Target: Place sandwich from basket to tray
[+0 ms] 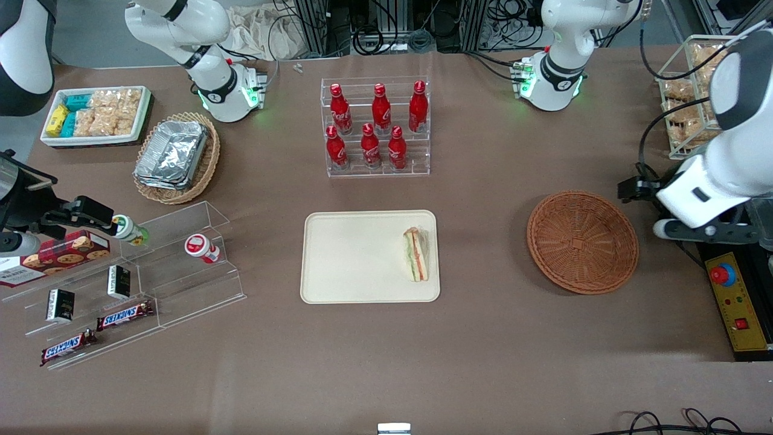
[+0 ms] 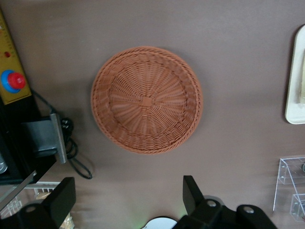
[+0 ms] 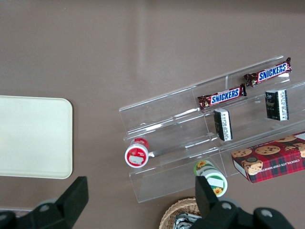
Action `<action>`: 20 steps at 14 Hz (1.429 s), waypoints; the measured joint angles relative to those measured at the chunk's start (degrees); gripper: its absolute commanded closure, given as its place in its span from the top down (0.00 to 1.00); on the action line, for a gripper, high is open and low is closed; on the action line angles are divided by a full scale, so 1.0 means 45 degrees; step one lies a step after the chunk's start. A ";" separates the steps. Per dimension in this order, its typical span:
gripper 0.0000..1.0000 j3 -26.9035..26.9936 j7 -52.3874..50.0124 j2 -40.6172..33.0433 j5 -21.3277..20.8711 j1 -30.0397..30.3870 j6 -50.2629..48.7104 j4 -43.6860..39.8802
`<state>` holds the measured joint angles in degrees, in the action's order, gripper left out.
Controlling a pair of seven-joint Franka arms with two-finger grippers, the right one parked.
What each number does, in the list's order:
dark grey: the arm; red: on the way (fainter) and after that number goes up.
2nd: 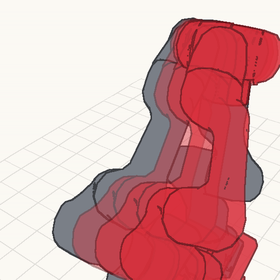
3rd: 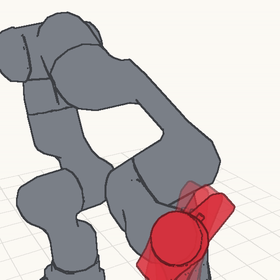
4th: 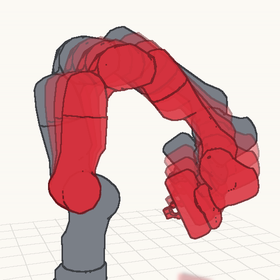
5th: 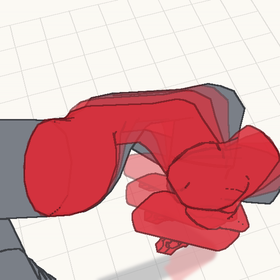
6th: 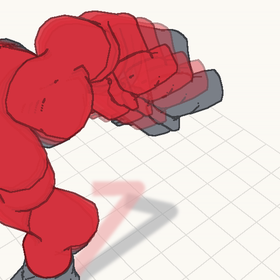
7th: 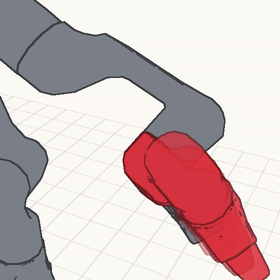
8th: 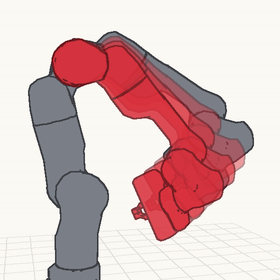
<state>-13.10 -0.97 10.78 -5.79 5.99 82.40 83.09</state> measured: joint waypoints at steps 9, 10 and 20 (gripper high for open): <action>1.00 0.0356 -0.0871 0.0108 -0.0015 0.0258 -0.0509 -0.0071; 1.00 0.0391 -0.0871 0.0132 -0.0015 0.0258 -0.0509 -0.0071; 1.00 0.1120 -0.0818 0.0243 0.0040 -0.0135 -0.0366 -0.0071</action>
<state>-8.06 -4.65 11.87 -5.62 5.39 80.76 82.77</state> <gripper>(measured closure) 0.000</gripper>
